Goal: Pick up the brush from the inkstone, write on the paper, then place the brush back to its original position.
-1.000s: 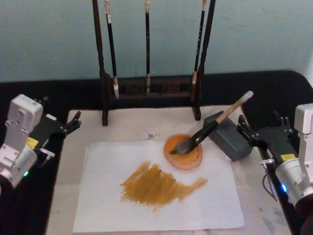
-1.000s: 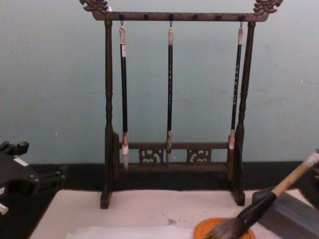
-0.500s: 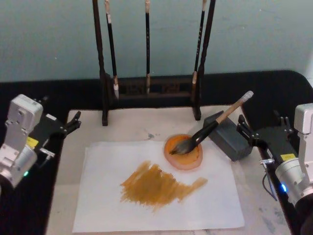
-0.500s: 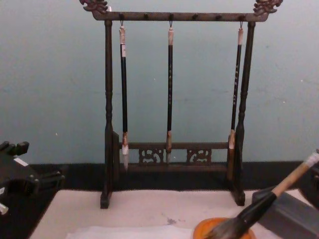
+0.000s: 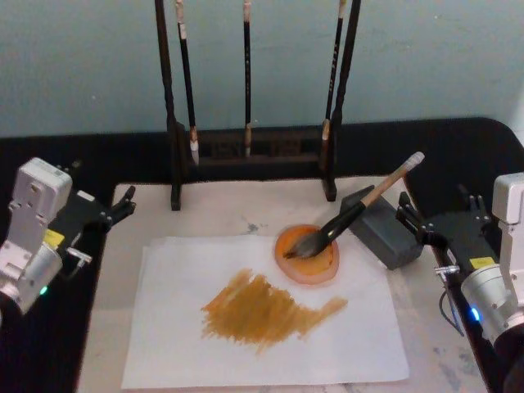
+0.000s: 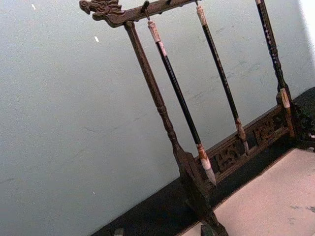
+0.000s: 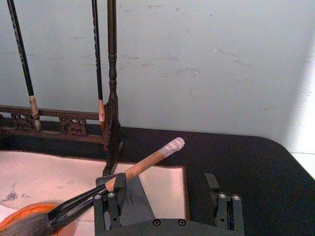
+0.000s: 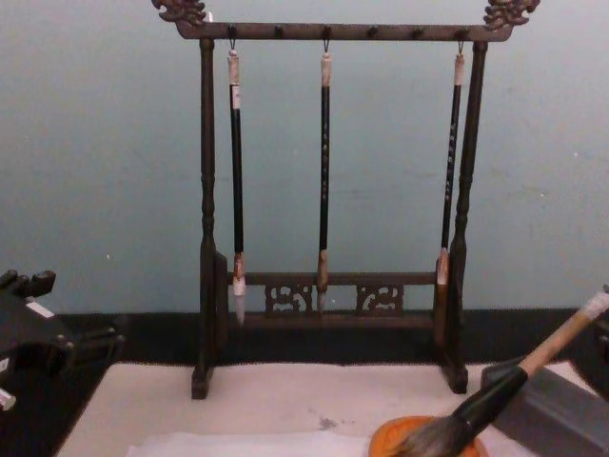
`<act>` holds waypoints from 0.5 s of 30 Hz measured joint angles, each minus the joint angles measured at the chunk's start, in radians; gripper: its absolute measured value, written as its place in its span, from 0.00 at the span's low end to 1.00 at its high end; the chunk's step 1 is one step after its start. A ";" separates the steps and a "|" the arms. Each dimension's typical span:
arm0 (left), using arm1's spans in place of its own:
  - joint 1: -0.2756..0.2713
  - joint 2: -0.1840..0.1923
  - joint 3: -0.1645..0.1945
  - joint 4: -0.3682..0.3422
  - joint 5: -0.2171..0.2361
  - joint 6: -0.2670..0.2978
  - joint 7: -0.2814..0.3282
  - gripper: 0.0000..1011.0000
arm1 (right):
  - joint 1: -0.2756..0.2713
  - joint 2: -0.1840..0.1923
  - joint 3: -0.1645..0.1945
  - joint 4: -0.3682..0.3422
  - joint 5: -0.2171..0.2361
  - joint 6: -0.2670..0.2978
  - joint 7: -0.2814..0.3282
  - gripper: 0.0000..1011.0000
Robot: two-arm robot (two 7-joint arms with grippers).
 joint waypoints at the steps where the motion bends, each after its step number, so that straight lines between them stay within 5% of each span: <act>1: 0.000 0.000 0.000 0.000 0.000 0.000 0.000 1.00 | 0.000 0.000 0.000 0.000 0.000 0.000 0.000 0.99; 15: 0.000 0.000 0.000 0.000 0.000 0.000 0.000 1.00 | 0.000 0.000 0.000 0.000 0.000 0.000 0.000 0.99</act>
